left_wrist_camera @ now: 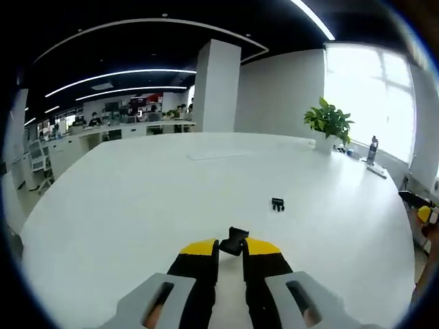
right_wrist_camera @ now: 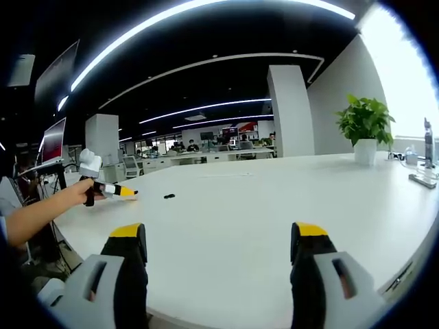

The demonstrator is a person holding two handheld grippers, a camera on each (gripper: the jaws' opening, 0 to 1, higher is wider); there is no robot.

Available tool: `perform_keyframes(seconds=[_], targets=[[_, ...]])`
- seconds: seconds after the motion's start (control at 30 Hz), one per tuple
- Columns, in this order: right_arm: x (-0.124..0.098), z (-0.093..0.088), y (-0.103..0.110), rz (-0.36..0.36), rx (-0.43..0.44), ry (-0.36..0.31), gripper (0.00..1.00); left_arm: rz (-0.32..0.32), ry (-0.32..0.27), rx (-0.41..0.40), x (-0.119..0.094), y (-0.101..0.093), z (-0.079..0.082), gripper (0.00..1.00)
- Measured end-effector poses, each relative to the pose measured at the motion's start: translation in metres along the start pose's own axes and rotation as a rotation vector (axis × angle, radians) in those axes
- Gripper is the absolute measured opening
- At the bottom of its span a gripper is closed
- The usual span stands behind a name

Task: Snap the two parts of the plastic buckle together until the buckle closes and remains connected.

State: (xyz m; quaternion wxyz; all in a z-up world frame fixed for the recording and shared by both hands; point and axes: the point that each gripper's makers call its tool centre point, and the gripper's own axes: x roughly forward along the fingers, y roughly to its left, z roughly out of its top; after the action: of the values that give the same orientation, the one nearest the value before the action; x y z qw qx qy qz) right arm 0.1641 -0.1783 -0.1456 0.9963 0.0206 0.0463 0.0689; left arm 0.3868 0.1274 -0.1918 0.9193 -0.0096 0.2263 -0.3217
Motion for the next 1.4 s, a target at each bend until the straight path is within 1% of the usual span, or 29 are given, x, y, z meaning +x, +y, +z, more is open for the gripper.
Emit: perform_keyframes(seconds=[0.07, 0.17, 0.3, 0.5, 0.7, 0.8, 0.97, 1.13, 1.4], targets=[[0.0, 0.001, 0.001, 0.003, -0.003, 0.0, 0.87, -0.011, 0.005, 0.012, 0.0, -0.004, 0.001, 0.13], [0.001, 0.001, 0.002, 0.006, -0.005, -0.001, 0.87, -0.023, 0.027, 0.049, 0.001, -0.011, -0.001, 0.13], [0.0, 0.002, 0.001, 0.006, -0.005, -0.002, 0.87, -0.07, 0.048, 0.069, 0.0, -0.021, -0.005, 0.13], [0.0, 0.002, 0.0, 0.003, -0.006, -0.002, 0.87, -0.113, 0.071, 0.102, -0.001, -0.032, -0.01, 0.13], [0.001, 0.002, 0.0, 0.003, -0.006, 0.0, 0.87, -0.148, 0.082, 0.111, -0.002, -0.042, -0.014, 0.13], [0.001, 0.001, 0.0, 0.004, -0.007, 0.001, 0.87, -0.178, 0.085, 0.11, -0.005, -0.051, -0.018, 0.13], [0.001, 0.001, -0.001, 0.002, -0.005, 0.0, 0.87, -0.2, 0.095, 0.118, -0.005, -0.054, -0.018, 0.13], [0.001, 0.001, -0.002, 0.0, -0.003, -0.001, 0.87, -0.207, 0.105, 0.133, -0.006, -0.057, -0.02, 0.13], [0.001, 0.001, -0.002, 0.001, -0.004, -0.001, 0.87, -0.249, 0.121, 0.148, -0.007, -0.069, -0.025, 0.13]])
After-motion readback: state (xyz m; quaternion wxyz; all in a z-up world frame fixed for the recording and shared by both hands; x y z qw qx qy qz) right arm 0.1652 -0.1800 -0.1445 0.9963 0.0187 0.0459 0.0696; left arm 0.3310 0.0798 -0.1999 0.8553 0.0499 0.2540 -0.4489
